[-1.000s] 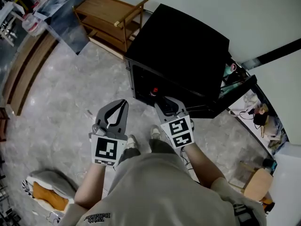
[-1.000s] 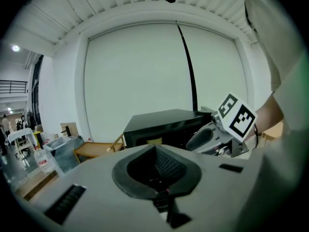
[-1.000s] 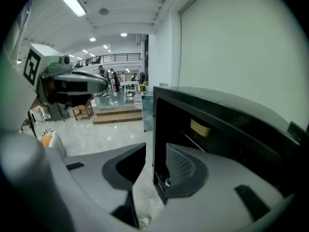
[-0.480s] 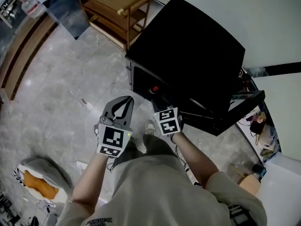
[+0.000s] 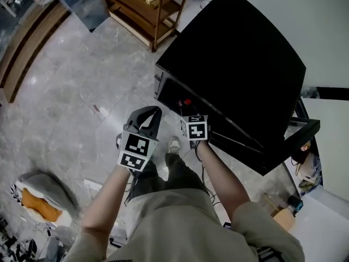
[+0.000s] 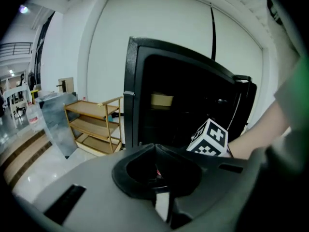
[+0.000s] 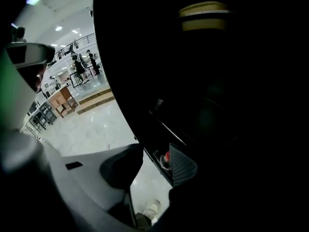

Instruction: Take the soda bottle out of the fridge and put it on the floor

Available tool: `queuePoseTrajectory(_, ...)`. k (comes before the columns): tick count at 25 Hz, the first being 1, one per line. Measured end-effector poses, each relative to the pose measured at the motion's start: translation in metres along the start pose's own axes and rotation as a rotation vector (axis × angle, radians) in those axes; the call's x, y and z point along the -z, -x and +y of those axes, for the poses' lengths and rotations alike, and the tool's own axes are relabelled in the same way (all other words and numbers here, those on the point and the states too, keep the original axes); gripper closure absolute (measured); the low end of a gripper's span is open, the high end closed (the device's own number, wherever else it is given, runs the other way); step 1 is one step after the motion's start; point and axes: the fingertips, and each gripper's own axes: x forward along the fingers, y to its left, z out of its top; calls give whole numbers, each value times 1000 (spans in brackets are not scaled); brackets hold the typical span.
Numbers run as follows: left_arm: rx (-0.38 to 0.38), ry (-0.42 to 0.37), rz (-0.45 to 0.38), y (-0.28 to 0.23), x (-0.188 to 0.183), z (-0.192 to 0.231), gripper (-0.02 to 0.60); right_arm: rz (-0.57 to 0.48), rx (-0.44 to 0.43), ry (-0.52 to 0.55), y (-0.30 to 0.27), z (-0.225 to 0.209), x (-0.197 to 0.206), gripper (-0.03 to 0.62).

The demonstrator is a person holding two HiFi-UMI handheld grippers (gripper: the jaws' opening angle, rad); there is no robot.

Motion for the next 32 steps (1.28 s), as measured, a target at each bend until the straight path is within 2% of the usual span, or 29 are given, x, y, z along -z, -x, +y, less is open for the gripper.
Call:
queuePoseTrajectory(4, -9, 33, 32, -18, 22, 14, 574, 47, -14, -2, -37, -5, 15, 446)
queuePoseTrajectory(9, -1, 66, 43, -34, 42, 15, 574, 101, 55, -20, -61, -21, 39, 440)
queuePoseTrajectory(14, 4, 94, 77, -45, 64, 17, 574, 52, 98, -43, -75, -33, 35, 427)
queuePoseTrajectory(18, 6, 83, 99, -54, 73, 22, 575, 23, 71, -37, -96, -32, 36, 427)
queuePoseTrajectory(22, 8, 55, 108, -58, 76, 27, 574, 49, 113, -52, -107, -44, 46, 427)
queuePoseTrajectory(25, 17, 56, 102, -59, 77, 27, 574, 45, 109, -68, -112, -46, 47, 422)
queuePoseTrajectory(27, 18, 56, 103, -59, 79, 28, 574, 47, 102, -65, -113, -44, 47, 448)
queuePoseTrajectory(32, 23, 66, 118, -55, 87, 27, 575, 67, 120, -76, -111, -41, 47, 461)
